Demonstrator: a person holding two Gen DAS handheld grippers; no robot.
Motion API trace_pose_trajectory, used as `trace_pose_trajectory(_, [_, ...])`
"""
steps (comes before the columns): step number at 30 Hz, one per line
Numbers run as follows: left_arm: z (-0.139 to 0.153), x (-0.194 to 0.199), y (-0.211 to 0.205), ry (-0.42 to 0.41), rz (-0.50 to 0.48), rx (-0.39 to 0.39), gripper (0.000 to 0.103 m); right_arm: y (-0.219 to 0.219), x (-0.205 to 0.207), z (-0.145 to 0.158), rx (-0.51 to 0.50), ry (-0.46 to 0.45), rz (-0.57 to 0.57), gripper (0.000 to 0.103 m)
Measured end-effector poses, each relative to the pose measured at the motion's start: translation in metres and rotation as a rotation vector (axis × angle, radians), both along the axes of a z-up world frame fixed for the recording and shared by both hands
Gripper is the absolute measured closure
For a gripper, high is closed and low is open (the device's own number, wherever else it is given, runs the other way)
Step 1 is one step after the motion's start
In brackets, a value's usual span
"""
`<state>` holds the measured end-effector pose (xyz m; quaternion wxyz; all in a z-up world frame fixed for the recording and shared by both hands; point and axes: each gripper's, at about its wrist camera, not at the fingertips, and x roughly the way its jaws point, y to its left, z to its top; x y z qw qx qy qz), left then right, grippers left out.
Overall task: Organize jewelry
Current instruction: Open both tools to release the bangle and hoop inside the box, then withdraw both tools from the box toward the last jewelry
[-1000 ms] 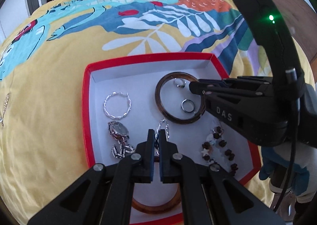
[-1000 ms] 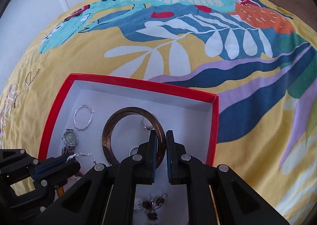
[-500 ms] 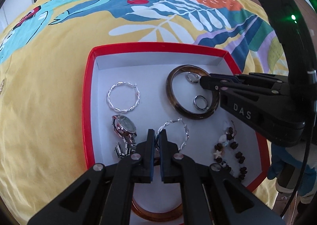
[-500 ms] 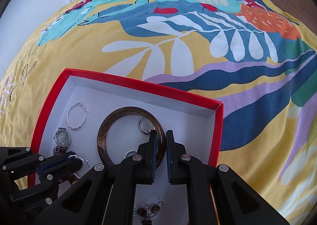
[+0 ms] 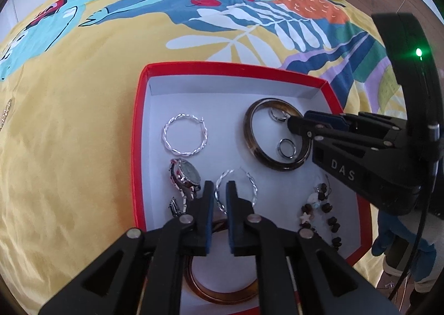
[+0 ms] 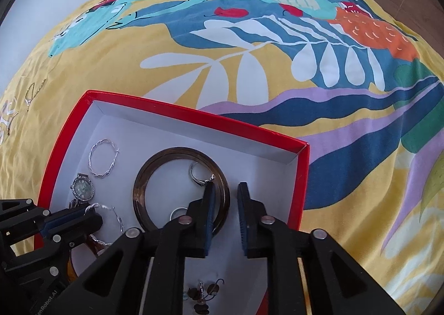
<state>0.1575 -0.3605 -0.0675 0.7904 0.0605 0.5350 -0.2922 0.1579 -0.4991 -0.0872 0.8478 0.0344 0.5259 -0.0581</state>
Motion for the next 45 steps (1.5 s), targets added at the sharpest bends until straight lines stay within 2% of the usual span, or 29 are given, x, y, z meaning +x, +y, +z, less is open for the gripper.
trace_pose_trajectory(2, [0.004, -0.001, 0.001, -0.004, 0.002, -0.012, 0.077, -0.001, -0.003, 0.002, 0.001, -0.006, -0.004, 0.080])
trace_pose_trajectory(8, [0.021, -0.008, 0.002, -0.031, -0.007, -0.024, 0.076, -0.001, -0.017, 0.022, 0.004, -0.045, -0.014, 0.078])
trace_pose_trajectory(18, [0.061, -0.040, 0.021, -0.143, -0.013, -0.041, 0.076, 0.005, -0.062, 0.061, 0.045, -0.114, -0.049, 0.075])
trace_pose_trajectory(26, [0.086, -0.067, 0.046, -0.142, -0.006, -0.033, 0.076, 0.030, -0.105, 0.090, 0.072, -0.164, -0.054, 0.071])
trace_pose_trajectory(45, [0.138, -0.142, 0.112, -0.263, 0.048, -0.018, 0.076, 0.096, -0.192, 0.141, 0.079, -0.262, -0.040, 0.065])
